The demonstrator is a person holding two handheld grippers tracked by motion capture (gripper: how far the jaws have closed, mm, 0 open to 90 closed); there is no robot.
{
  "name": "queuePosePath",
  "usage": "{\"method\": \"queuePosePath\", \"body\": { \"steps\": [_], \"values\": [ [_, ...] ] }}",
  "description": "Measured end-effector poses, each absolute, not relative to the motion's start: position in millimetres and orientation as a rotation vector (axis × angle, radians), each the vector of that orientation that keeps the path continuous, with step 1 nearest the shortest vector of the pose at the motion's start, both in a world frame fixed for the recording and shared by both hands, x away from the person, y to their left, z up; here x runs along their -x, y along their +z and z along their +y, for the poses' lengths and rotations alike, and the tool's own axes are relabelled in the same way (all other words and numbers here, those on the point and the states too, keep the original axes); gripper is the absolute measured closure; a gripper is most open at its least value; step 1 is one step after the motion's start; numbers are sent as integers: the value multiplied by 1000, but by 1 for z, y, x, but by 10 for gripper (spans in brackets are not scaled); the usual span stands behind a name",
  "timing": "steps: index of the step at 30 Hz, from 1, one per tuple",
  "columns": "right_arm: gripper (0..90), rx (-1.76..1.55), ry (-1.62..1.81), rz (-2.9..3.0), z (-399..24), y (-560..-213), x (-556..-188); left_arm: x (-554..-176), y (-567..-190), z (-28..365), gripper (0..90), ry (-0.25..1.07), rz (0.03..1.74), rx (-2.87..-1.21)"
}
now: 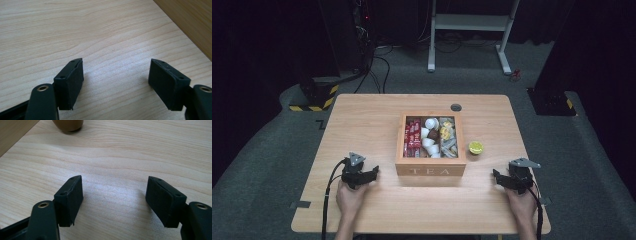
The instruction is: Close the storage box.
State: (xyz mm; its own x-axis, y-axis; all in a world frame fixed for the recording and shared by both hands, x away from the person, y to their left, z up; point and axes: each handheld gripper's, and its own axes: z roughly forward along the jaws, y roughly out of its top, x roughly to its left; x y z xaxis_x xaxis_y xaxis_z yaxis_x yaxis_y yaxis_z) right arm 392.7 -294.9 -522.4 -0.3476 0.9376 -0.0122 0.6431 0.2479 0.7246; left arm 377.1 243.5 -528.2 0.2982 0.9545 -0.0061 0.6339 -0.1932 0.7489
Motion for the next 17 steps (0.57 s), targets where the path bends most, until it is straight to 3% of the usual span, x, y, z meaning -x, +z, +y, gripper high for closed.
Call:
{"method": "queuePosePath", "body": {
  "steps": [17],
  "values": [
    [300, -1439, 882, 2080, -295, -522, -393, -377, -528, 244, 276, 632, 1406, -1930]
  ]
}}
